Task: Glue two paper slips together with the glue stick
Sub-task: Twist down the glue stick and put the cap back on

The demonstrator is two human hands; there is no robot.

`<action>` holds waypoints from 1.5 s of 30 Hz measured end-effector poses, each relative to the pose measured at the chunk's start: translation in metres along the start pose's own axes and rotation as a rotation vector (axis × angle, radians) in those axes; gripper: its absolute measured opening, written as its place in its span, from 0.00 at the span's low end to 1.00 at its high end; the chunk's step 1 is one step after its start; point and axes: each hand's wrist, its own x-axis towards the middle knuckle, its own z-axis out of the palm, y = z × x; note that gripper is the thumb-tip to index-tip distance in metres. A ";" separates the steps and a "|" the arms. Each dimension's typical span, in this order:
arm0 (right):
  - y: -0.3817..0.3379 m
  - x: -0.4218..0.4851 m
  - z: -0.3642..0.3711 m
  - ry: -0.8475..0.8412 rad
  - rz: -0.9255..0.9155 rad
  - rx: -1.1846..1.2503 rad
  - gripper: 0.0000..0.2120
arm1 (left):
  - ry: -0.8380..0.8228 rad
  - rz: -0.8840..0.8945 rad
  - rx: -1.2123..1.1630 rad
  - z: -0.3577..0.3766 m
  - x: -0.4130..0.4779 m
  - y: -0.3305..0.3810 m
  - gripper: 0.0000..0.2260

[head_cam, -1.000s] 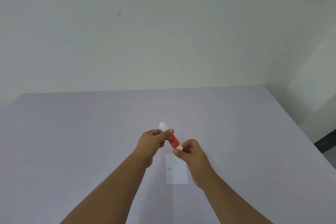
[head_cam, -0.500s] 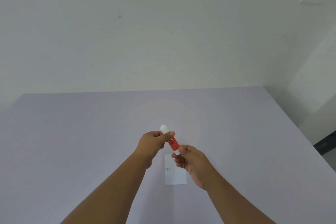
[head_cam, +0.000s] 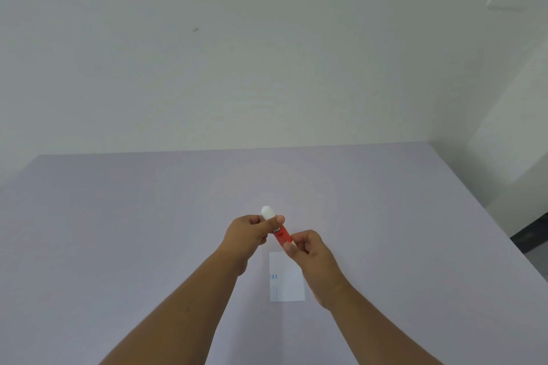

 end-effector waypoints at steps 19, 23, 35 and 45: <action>-0.008 -0.002 -0.004 -0.121 0.115 0.095 0.15 | 0.005 0.017 0.028 -0.001 -0.006 0.003 0.13; -0.008 -0.003 0.000 -0.010 0.067 -0.070 0.17 | 0.018 0.011 0.035 -0.001 -0.007 0.002 0.15; -0.010 -0.003 0.004 0.007 0.041 -0.170 0.14 | 0.008 0.015 0.030 0.000 -0.008 0.002 0.18; -0.012 0.000 -0.003 -0.045 0.079 -0.137 0.19 | 0.019 0.003 0.030 -0.001 -0.010 0.002 0.19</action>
